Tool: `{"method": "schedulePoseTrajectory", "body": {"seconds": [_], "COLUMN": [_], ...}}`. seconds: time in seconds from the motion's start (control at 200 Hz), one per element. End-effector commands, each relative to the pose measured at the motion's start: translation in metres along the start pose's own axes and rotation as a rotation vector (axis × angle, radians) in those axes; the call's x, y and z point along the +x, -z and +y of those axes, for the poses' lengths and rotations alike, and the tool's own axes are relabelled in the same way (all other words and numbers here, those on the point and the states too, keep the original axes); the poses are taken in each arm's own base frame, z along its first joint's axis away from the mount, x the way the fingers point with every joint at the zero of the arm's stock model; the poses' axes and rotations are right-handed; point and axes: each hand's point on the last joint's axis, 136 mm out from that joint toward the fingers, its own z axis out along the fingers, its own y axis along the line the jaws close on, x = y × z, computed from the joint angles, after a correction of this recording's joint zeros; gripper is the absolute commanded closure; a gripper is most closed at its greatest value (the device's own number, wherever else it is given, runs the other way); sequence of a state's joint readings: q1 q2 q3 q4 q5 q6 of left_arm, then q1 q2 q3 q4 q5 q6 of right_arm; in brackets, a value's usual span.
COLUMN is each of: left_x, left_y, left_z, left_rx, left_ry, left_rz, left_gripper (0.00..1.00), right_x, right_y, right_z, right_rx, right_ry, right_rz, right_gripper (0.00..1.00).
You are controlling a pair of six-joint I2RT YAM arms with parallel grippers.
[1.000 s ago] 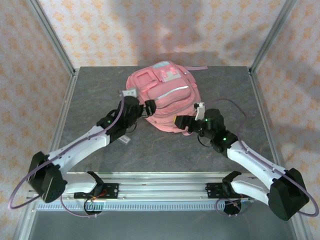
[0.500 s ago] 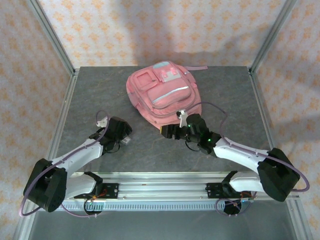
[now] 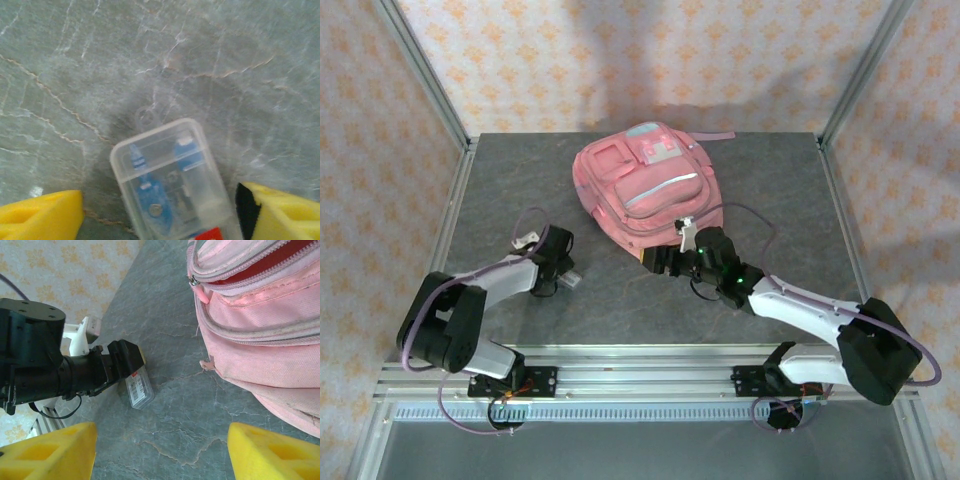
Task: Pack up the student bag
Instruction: Pick up the loose stationery from the middle-left of the table, then pass the loose stationery.
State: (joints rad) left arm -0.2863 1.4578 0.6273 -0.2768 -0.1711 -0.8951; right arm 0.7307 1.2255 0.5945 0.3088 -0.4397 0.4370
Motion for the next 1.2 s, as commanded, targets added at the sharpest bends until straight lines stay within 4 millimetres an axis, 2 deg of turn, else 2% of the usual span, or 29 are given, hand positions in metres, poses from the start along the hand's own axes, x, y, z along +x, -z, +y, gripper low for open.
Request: {"method": "schedulePoseTrajectory", "body": {"seconds": [0.0, 0.035, 0.085, 0.22, 0.34, 0.435, 0.581, 0.716, 0.866, 0.991, 1.071, 1.196], "left_x": [-0.012, -0.009, -0.006, 0.0, -0.006, -0.02, -0.04, -0.049, -0.044, -0.034, -0.027, -0.013], "left_y": [-0.008, -0.009, -0.008, -0.003, 0.012, 0.032, 0.073, 0.116, 0.154, 0.172, 0.18, 0.179], "left_z": [-0.026, -0.028, -0.03, -0.033, -0.042, -0.053, -0.083, -0.118, -0.154, -0.174, -0.183, -0.191], "left_rx": [0.088, 0.103, 0.123, 0.172, 0.235, 0.286, 0.411, 0.506, 0.595, 0.629, 0.648, 0.653], "left_ry": [-0.004, -0.005, -0.006, -0.002, -0.002, 0.01, 0.008, -0.044, -0.11, -0.155, -0.179, -0.212], "left_rz": [-0.022, -0.012, 0.002, 0.023, 0.013, -0.015, -0.064, -0.098, -0.114, -0.112, -0.113, -0.093], "left_gripper": [0.33, 0.37, 0.49, 0.62, 0.64, 0.66, 0.67, 0.67, 0.66, 0.66, 0.66, 0.66], "right_x": [0.0, 0.001, 0.004, 0.009, 0.013, 0.016, 0.019, 0.012, 0.002, -0.007, -0.012, -0.015], "right_y": [-0.001, -0.003, -0.005, -0.011, -0.017, -0.02, -0.026, -0.029, -0.033, -0.032, -0.032, -0.034], "right_z": [-0.005, -0.006, -0.007, -0.009, -0.007, -0.001, 0.016, 0.034, 0.046, 0.049, 0.048, 0.044], "right_rx": [0.015, 0.019, 0.017, 0.015, 0.002, -0.029, -0.113, -0.183, -0.219, -0.223, -0.218, -0.196], "right_ry": [-0.013, -0.016, -0.021, -0.027, -0.028, -0.026, -0.026, -0.029, -0.037, -0.051, -0.069, -0.09], "right_rz": [-0.021, -0.015, -0.005, 0.013, 0.043, 0.071, 0.116, 0.124, 0.114, 0.071, 0.046, 0.028], "right_gripper": [0.31, 0.32, 0.32, 0.32, 0.34, 0.36, 0.38, 0.36, 0.34, 0.33, 0.33, 0.33]}}
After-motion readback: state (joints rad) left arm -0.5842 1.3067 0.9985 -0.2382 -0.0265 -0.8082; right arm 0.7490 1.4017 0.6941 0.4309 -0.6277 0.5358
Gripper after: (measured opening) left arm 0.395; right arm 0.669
